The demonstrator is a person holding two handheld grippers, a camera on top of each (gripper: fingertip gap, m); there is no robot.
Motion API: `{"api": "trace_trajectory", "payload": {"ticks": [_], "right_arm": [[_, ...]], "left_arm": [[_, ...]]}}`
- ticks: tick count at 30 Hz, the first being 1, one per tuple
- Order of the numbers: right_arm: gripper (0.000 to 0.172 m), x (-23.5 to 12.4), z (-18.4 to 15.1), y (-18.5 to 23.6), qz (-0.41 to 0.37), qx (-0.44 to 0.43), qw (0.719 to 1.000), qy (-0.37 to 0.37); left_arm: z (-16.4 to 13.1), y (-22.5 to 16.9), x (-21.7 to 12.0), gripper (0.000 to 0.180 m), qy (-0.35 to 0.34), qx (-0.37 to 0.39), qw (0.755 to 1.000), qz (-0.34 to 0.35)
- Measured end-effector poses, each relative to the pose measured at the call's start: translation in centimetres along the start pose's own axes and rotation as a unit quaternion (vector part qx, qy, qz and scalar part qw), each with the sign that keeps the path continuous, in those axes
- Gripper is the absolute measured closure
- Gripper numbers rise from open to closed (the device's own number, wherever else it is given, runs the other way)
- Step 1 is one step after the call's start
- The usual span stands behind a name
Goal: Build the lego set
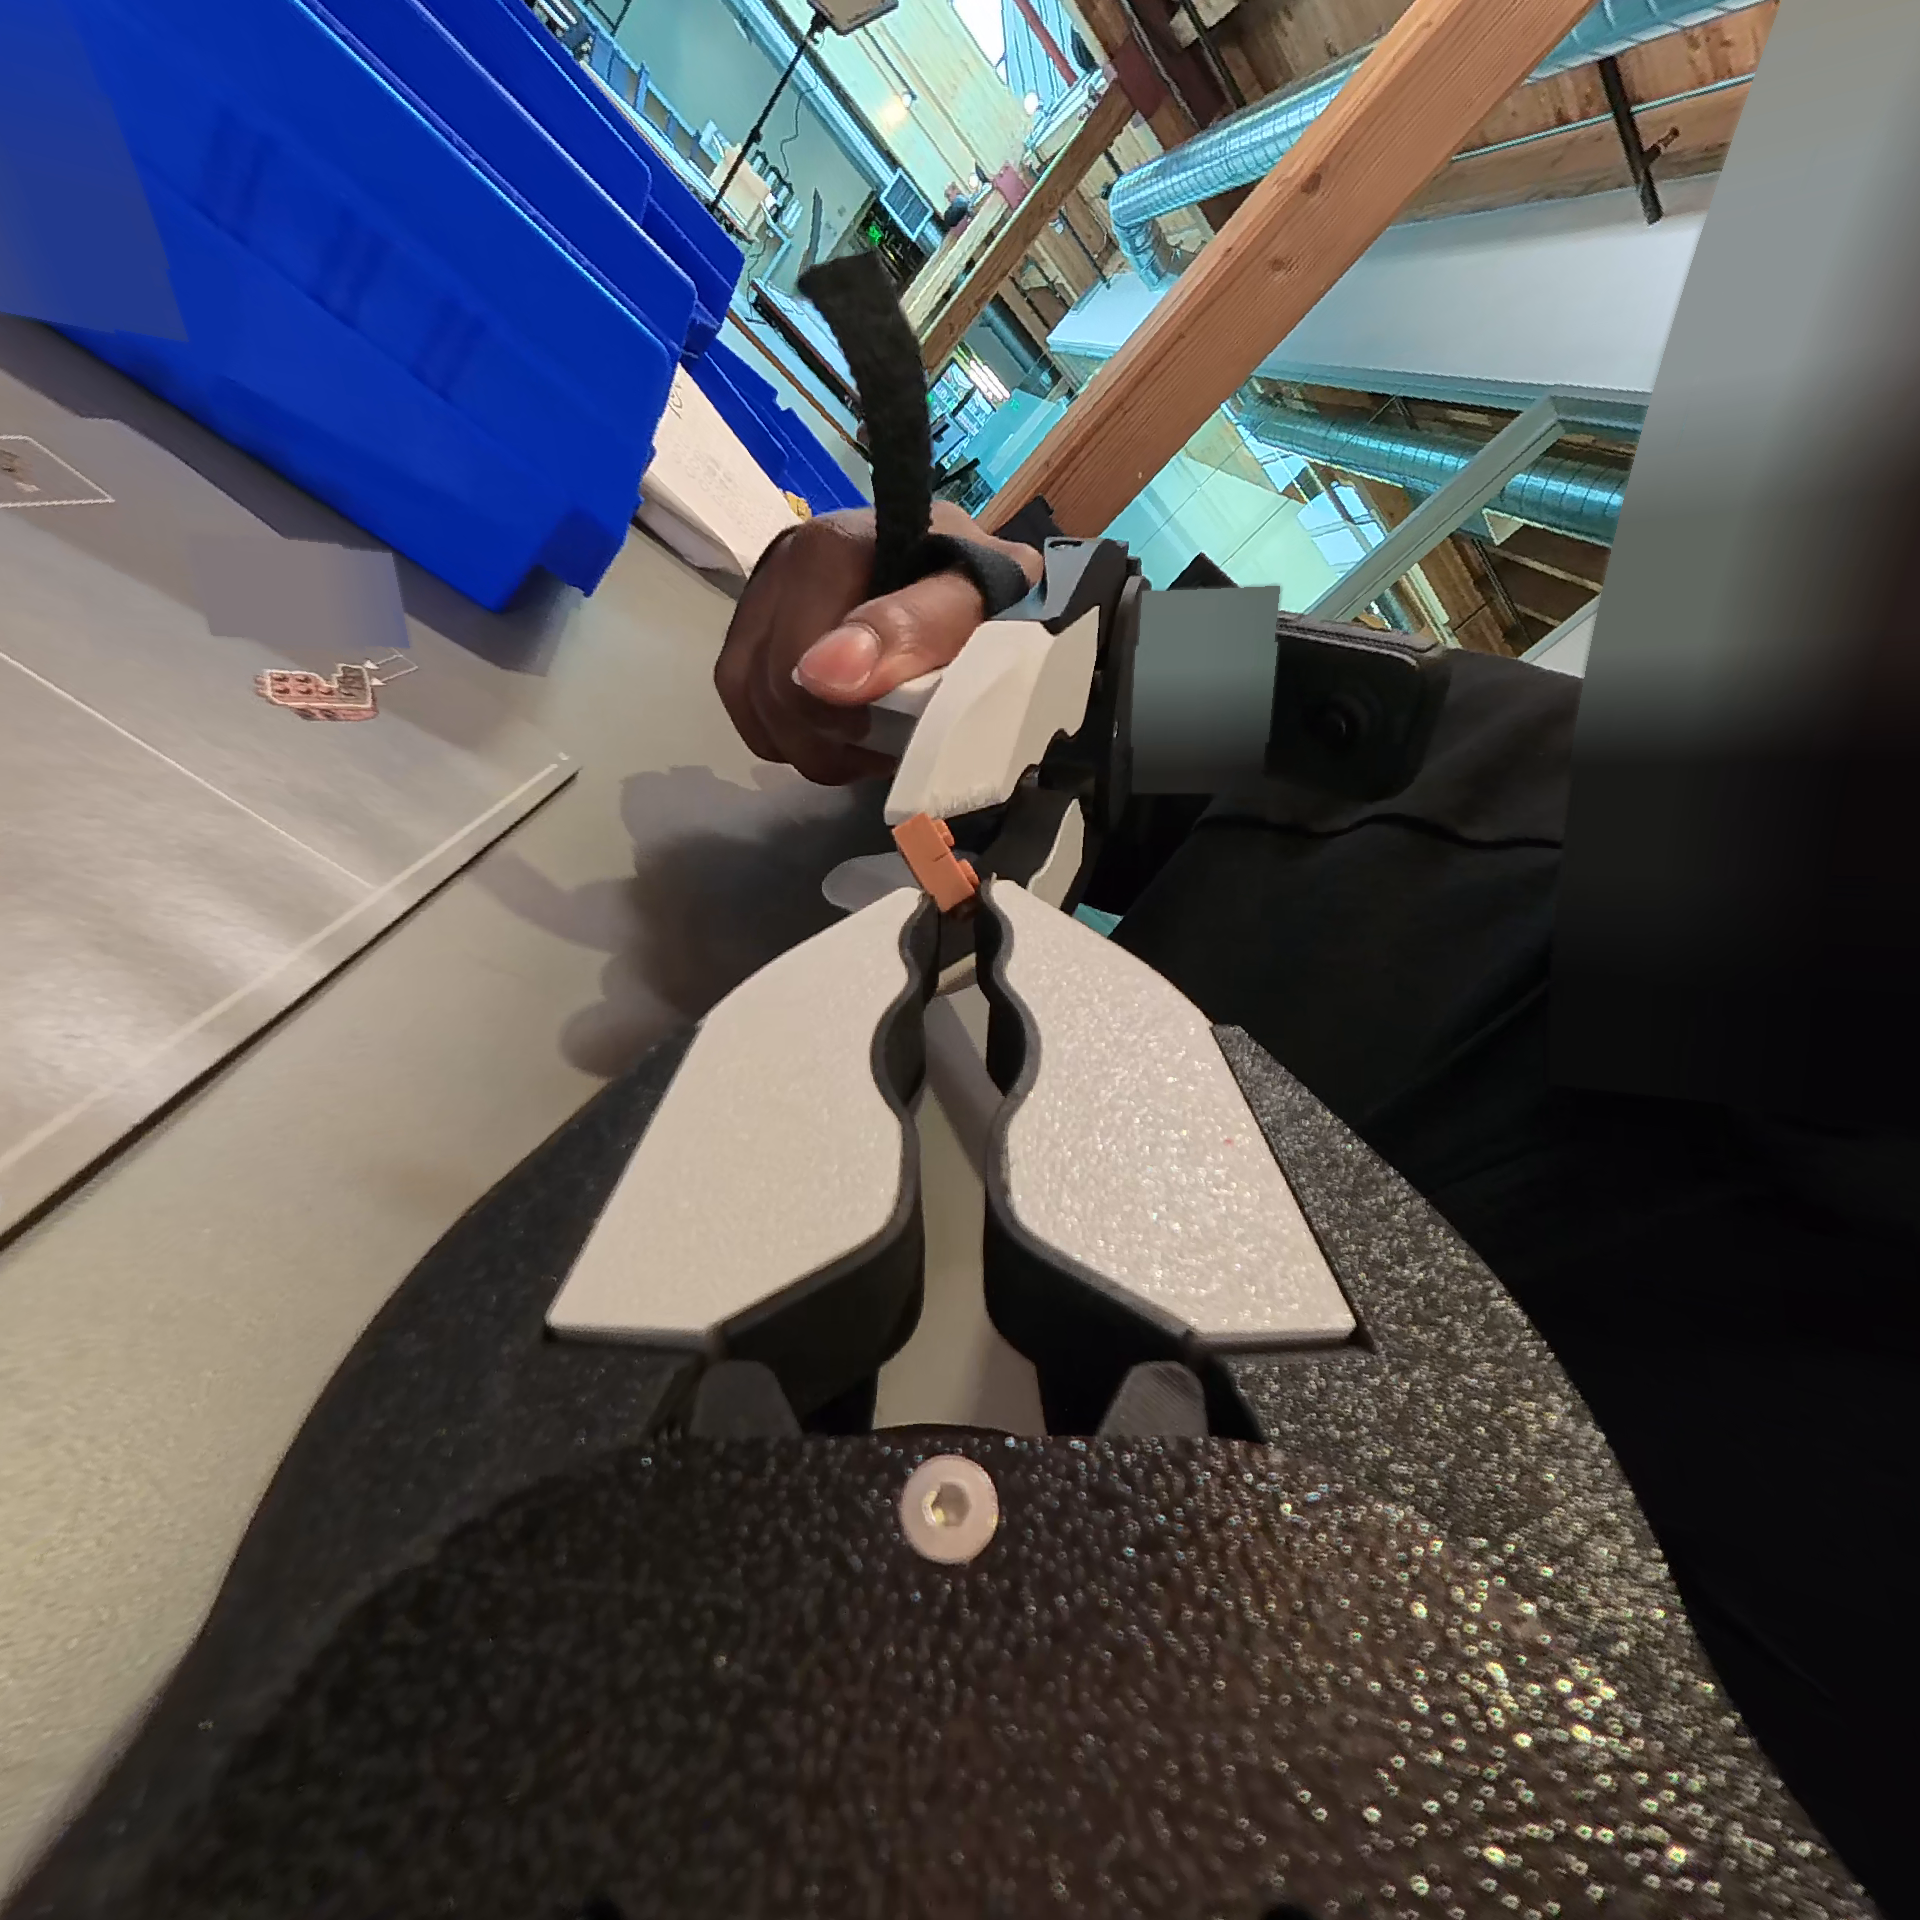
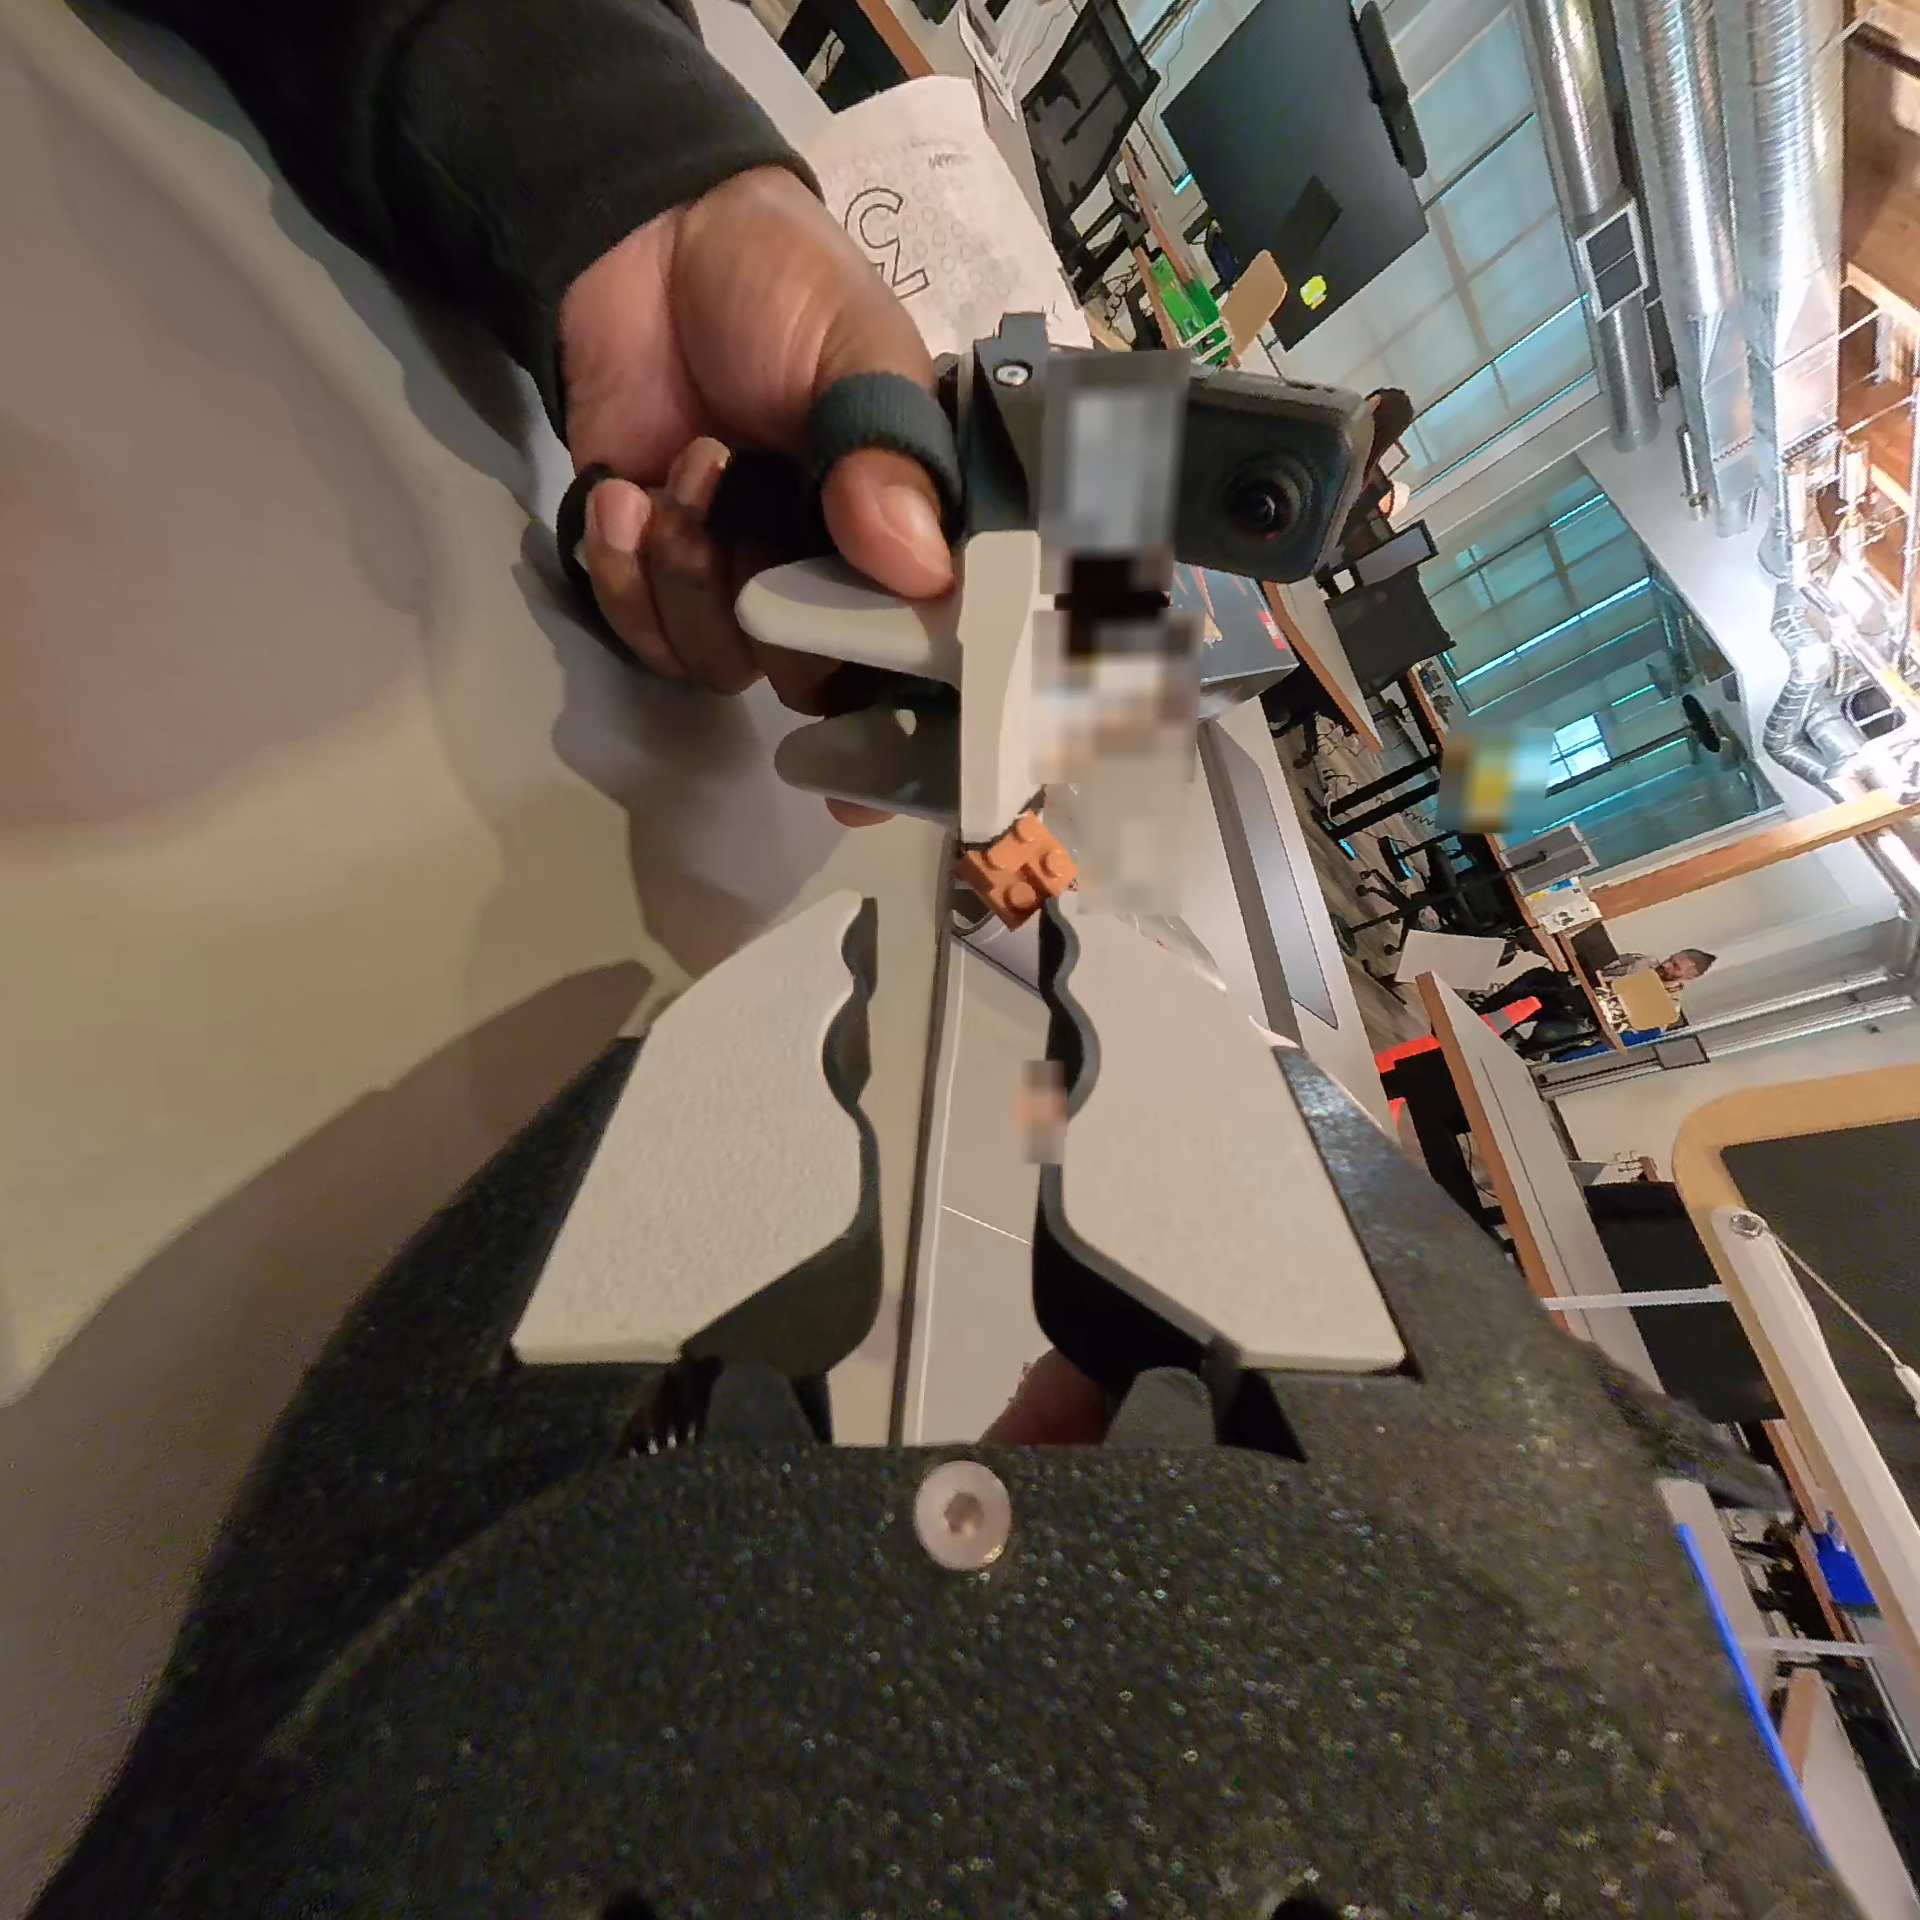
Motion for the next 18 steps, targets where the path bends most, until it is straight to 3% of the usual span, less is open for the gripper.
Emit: {"api": "trace_trajectory", "payload": {"ticks": [10,18], "right_arm": [[0.139,-0.11,-0.57,-0.62,0.020,0.059,0.997,-0.035],[0.142,-0.05,-0.29,-0.16,0.021,0.039,0.998,-0.038]], "left_arm": [[-0.15,-0.18,0.23,0.175,0.015,0.005,1.000,-0.010],[-0.25,-0.15,0.39,0.175,0.024,0.004,1.000,-0.003]]}}
Point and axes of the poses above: each gripper's, where its closed fingertips meet, x out along the fingers, z out of its top, y = z × x across the jaws, the point moved 9 cm from there along -x, back along the fingers, and after that the axes turned 7 degrees about -x, right-handed, at the moved point
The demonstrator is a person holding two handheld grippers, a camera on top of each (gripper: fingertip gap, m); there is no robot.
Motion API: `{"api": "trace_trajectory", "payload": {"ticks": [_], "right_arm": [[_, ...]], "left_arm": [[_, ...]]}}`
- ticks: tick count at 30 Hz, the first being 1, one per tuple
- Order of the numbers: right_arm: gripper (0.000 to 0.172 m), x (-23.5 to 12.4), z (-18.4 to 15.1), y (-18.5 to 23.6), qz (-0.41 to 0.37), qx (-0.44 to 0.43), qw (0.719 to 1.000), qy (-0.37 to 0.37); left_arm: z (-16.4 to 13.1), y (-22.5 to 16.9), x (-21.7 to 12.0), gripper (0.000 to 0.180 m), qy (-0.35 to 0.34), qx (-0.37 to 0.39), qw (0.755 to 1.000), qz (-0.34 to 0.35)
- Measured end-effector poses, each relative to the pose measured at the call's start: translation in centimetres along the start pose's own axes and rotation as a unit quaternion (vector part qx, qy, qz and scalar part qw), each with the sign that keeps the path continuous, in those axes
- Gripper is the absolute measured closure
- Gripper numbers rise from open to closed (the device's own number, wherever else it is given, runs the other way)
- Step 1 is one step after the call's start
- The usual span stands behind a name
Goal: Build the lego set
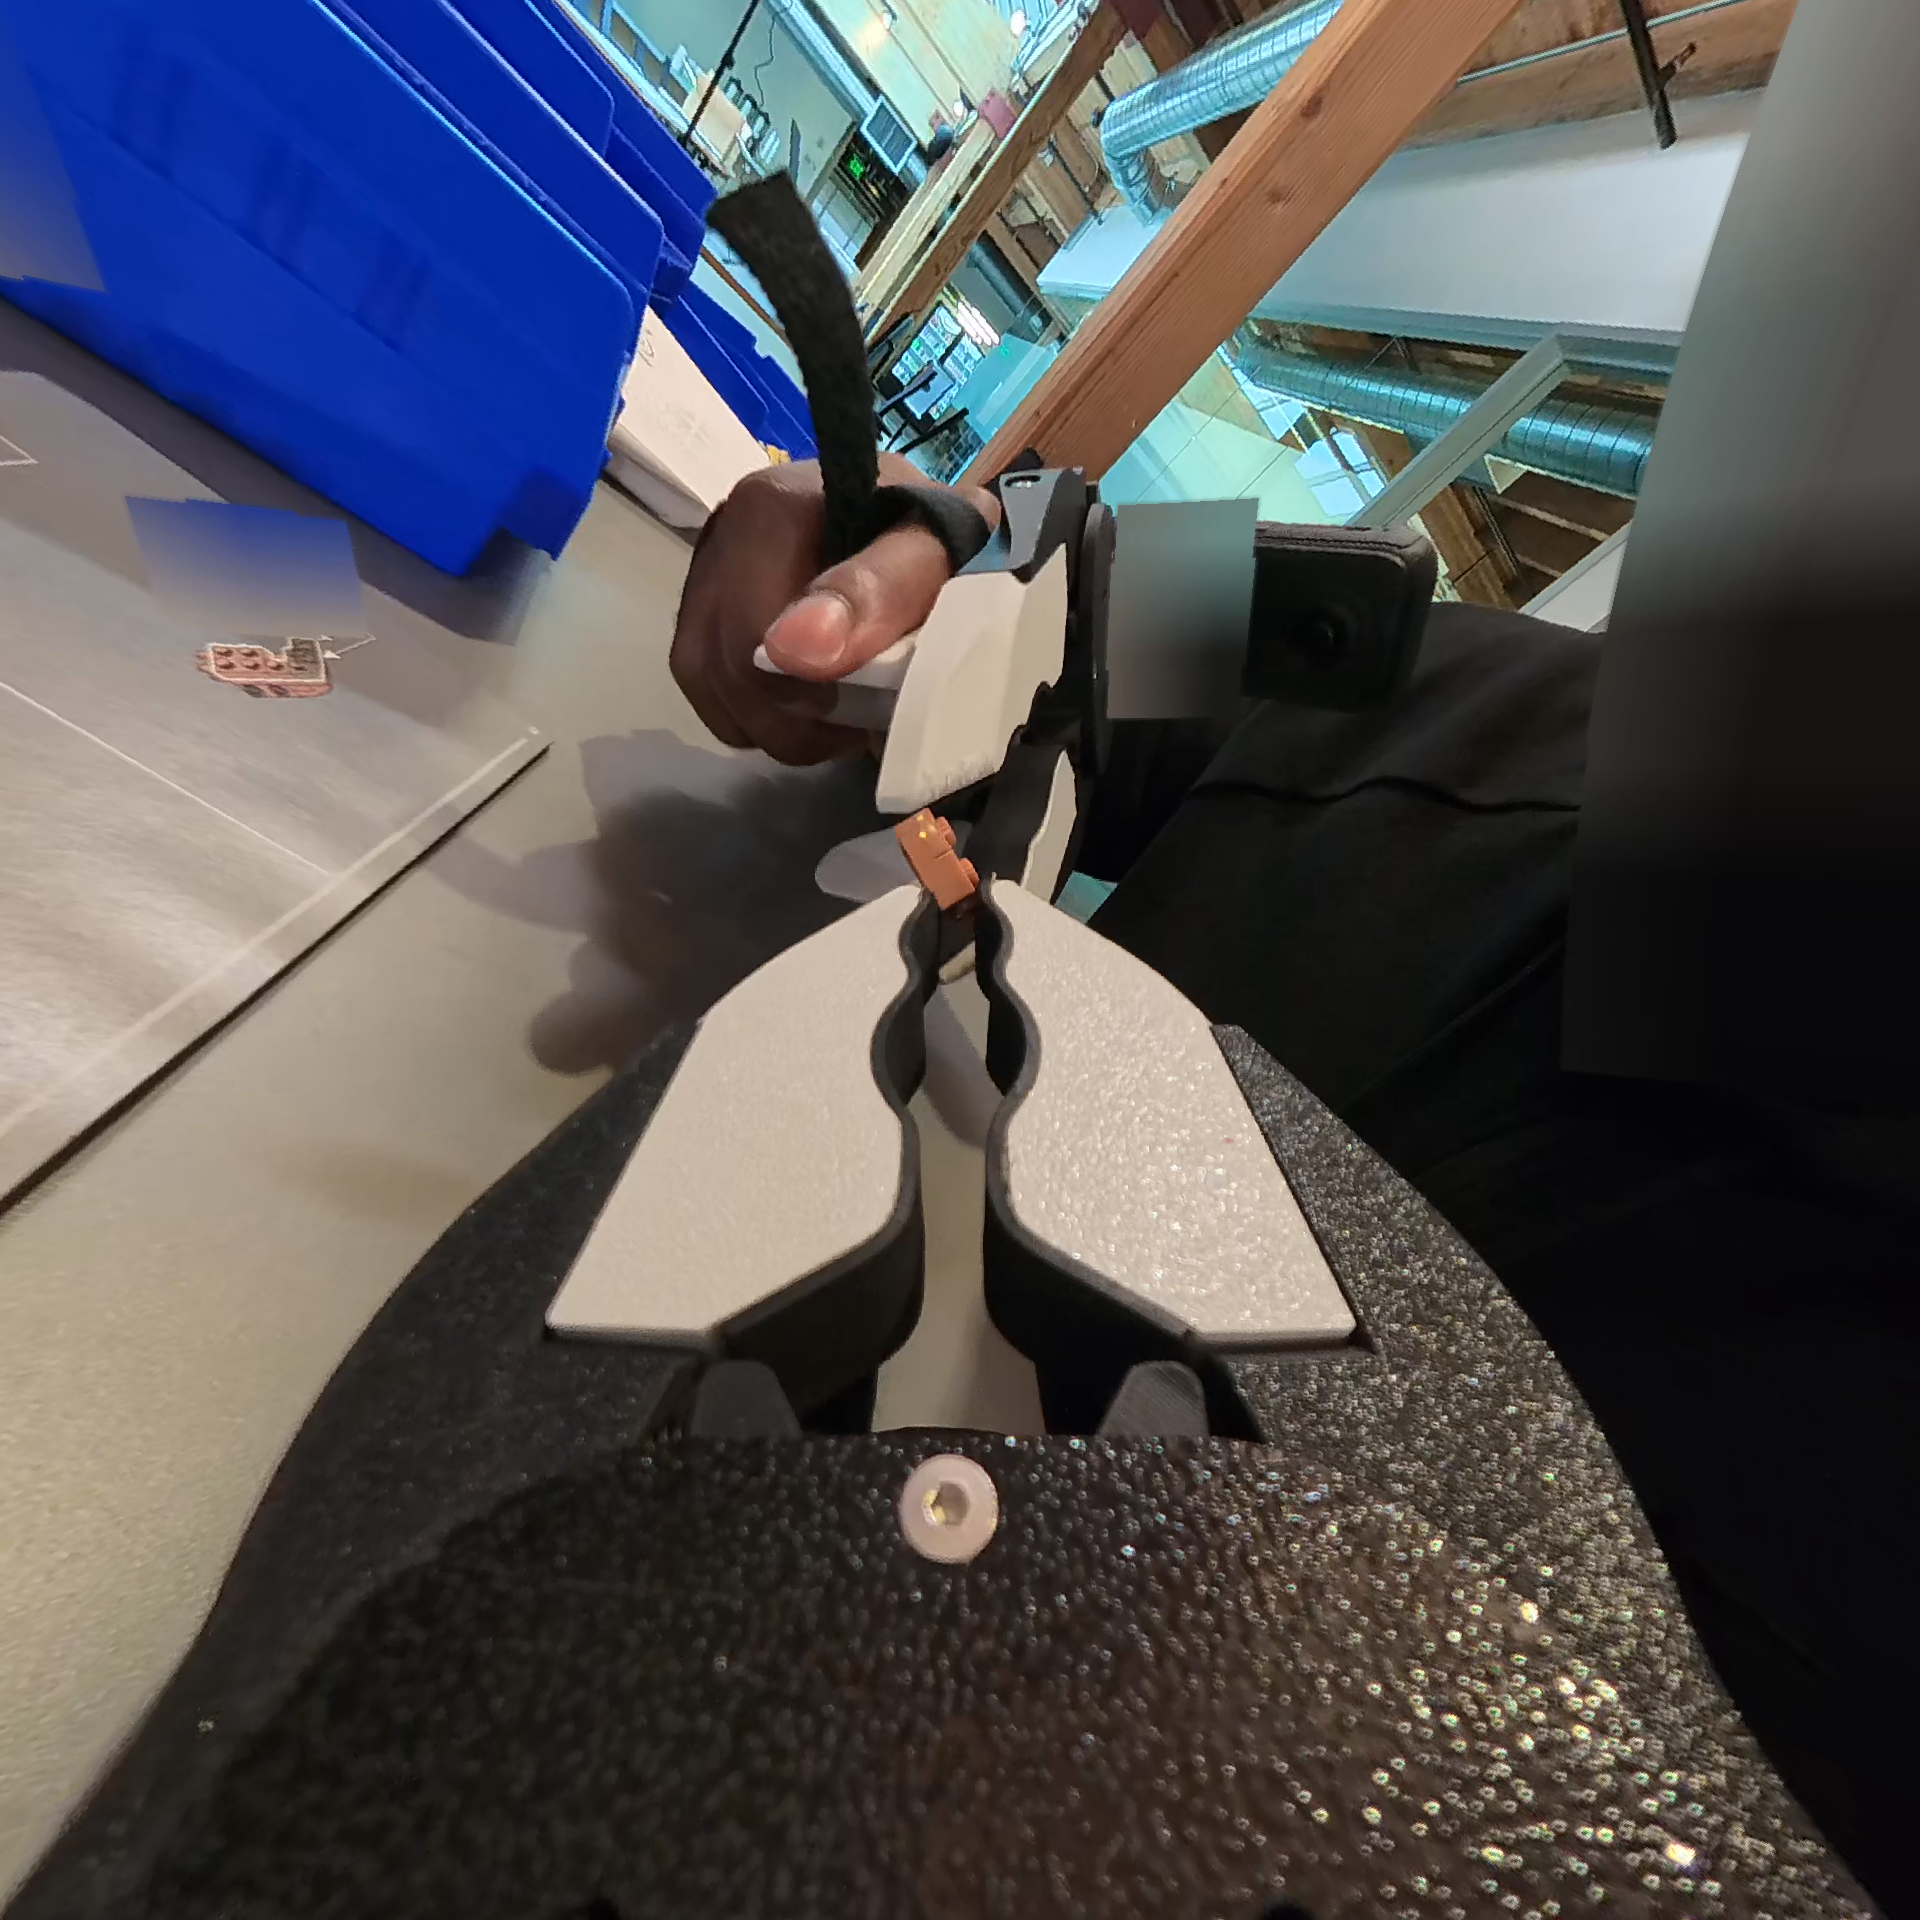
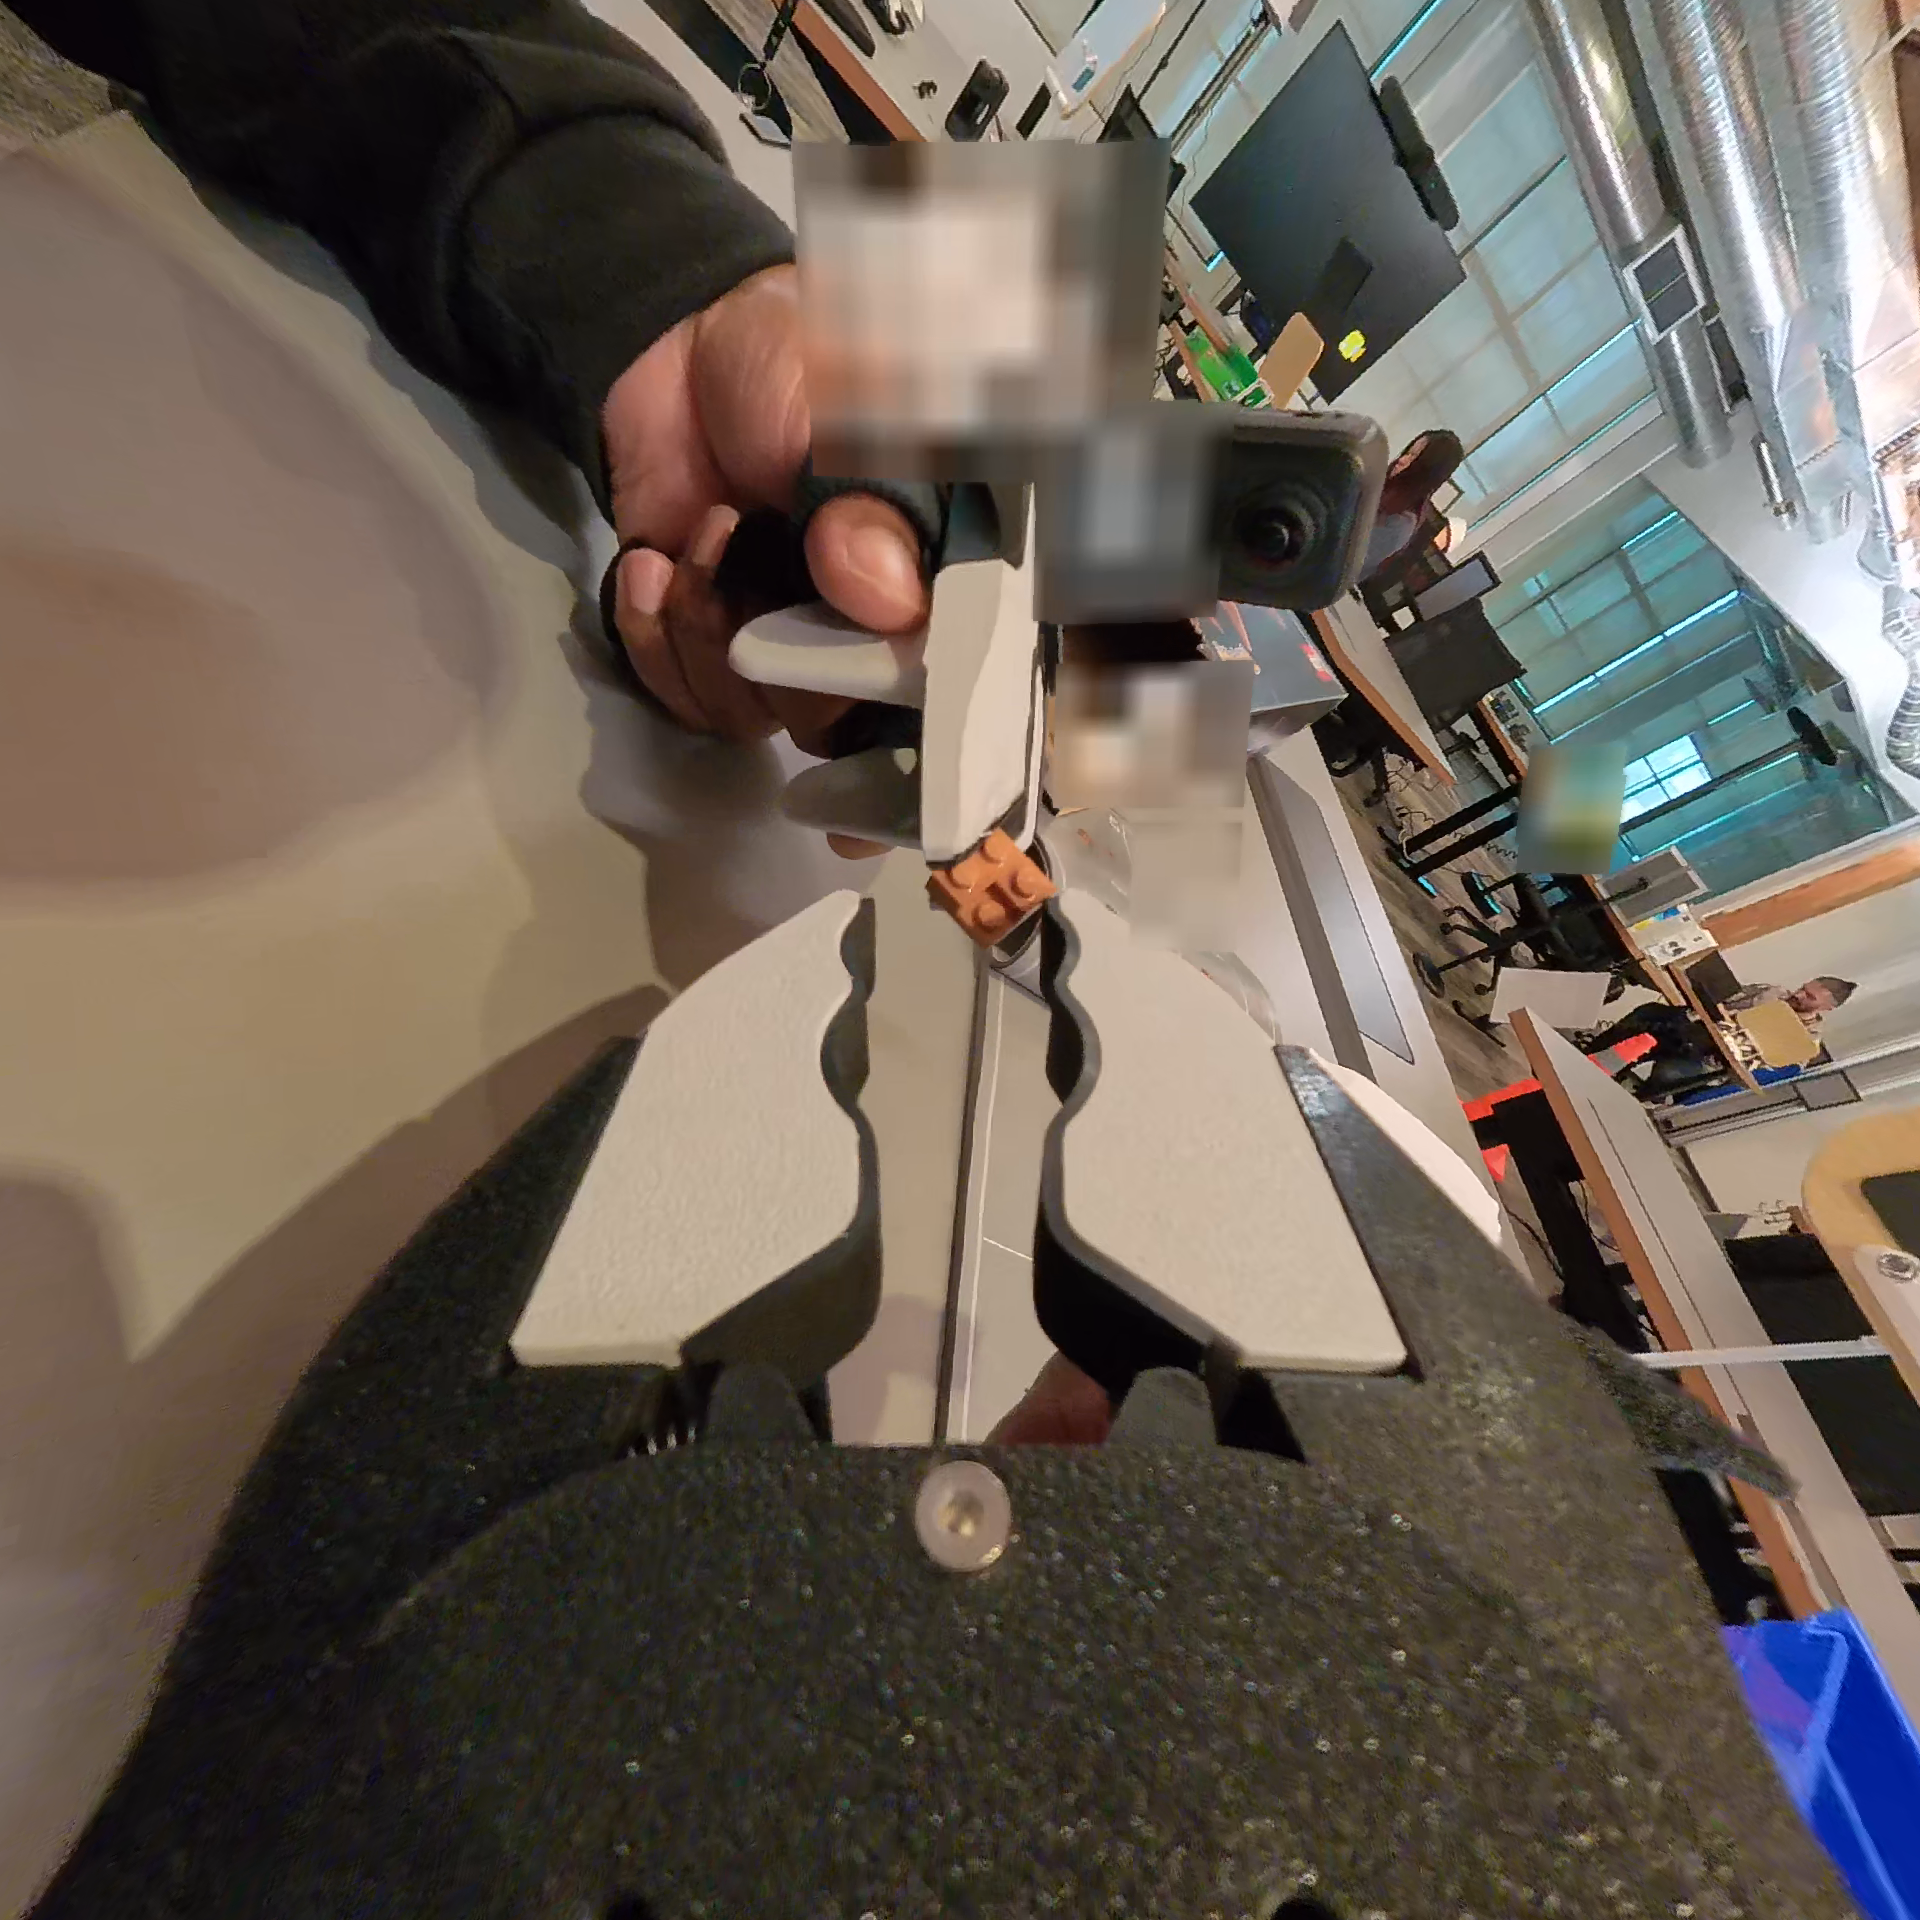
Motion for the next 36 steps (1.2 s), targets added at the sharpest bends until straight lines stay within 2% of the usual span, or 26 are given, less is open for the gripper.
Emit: {"api": "trace_trajectory", "payload": {"ticks": [6,36], "right_arm": [[0.141,0.03,0.13,0.38,0.005,-0.044,0.999,0.017],[0.137,-0.60,0.48,0.88,0.061,-0.100,0.993,0.009]], "left_arm": [[-0.17,0.05,0.10,0.175,0.014,-0.006,1.000,0.001],[-0.72,-0.21,0.78,0.175,0.065,-0.003,0.998,-0.010]]}}
Point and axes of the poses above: each gripper's, where its closed fingertips meet, x out along the fingers, z out of its top, y = z × x across the jaws, the point moved 9 cm from there along -x, back along the fingers, and after that the axes turned 7 degrees about -x, right-handed, at the moved point
